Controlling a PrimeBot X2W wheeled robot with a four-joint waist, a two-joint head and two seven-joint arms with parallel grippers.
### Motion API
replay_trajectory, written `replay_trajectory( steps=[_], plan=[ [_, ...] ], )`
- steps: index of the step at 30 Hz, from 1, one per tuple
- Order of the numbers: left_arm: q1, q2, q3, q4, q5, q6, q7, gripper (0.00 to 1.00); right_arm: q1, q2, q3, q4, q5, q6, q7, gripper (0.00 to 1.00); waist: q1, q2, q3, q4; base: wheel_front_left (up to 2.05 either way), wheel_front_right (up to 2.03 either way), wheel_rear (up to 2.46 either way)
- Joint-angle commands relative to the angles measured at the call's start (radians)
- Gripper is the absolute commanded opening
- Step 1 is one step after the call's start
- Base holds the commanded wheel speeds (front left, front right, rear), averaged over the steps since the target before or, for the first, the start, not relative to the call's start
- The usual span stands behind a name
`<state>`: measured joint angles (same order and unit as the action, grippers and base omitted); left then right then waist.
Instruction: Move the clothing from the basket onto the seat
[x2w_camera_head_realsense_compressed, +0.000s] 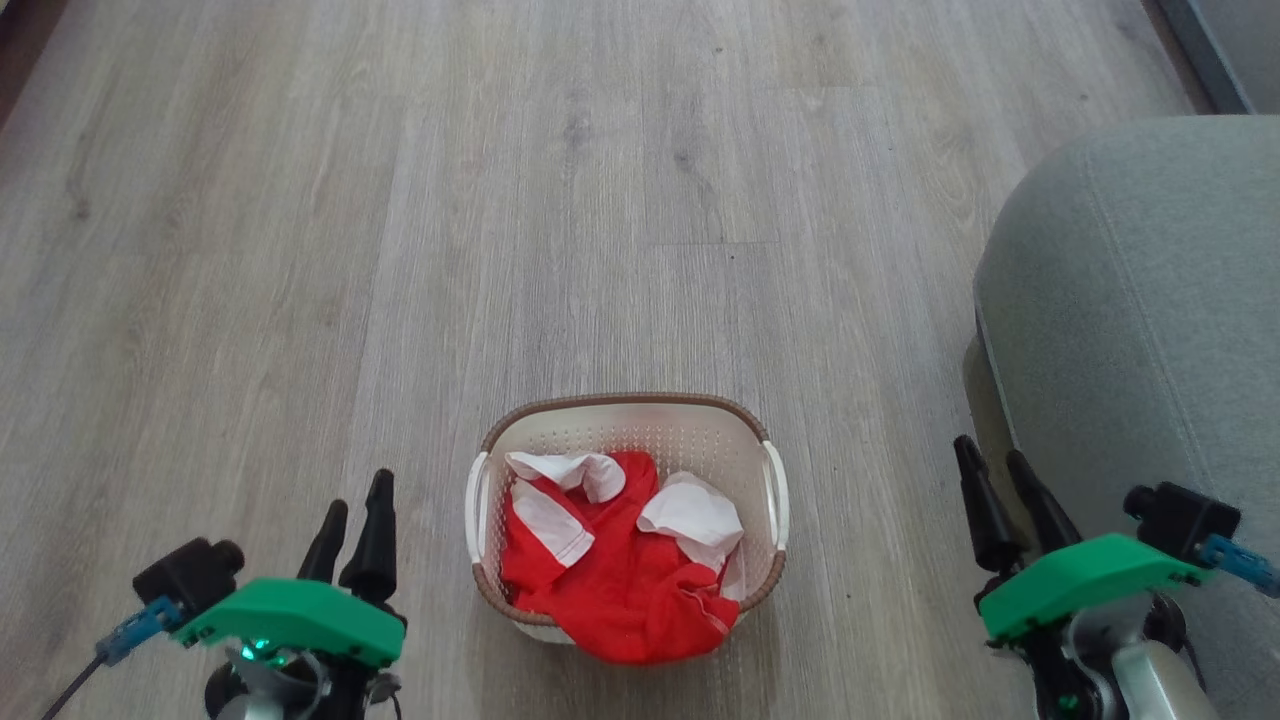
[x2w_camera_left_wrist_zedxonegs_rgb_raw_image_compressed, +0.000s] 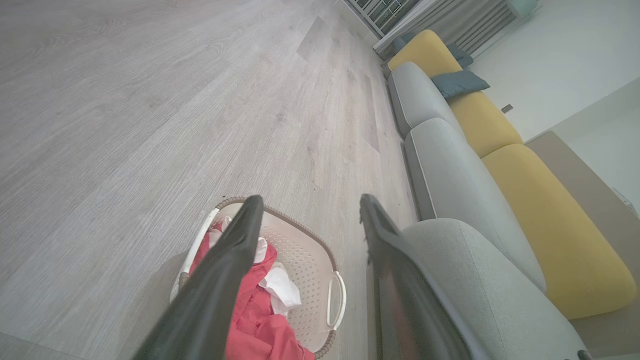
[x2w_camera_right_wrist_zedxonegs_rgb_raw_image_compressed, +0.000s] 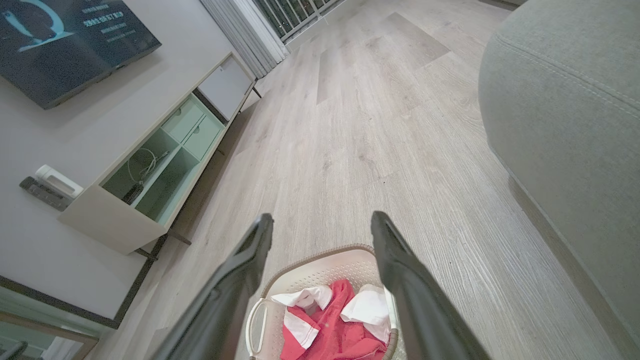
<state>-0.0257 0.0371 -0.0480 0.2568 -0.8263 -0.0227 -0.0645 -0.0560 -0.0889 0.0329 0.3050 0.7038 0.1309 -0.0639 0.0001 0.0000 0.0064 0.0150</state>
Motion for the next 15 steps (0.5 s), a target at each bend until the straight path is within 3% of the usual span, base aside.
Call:
replay_trajectory(
  steps=[1, 15],
  plan=[
    [-0.039, 0.011, 0.008, -0.039, 0.035, 0.004, -0.017, 1.0, -0.059, -0.019, 0.018, -0.034, -0.037, 0.0, -0.016, 1.0, 0.0, 0.0, -0.001, 0.0, 0.0, 0.0, 0.0],
    [-0.035, 0.014, -0.017, -0.054, 0.211, 0.032, -0.058, 1.0, -0.063, -0.038, 0.052, -0.014, -0.214, 0.0, -0.058, 1.0, 0.0, 0.0, -0.002, 0.001, 0.0, 0.0, 0.0]
  ],
)
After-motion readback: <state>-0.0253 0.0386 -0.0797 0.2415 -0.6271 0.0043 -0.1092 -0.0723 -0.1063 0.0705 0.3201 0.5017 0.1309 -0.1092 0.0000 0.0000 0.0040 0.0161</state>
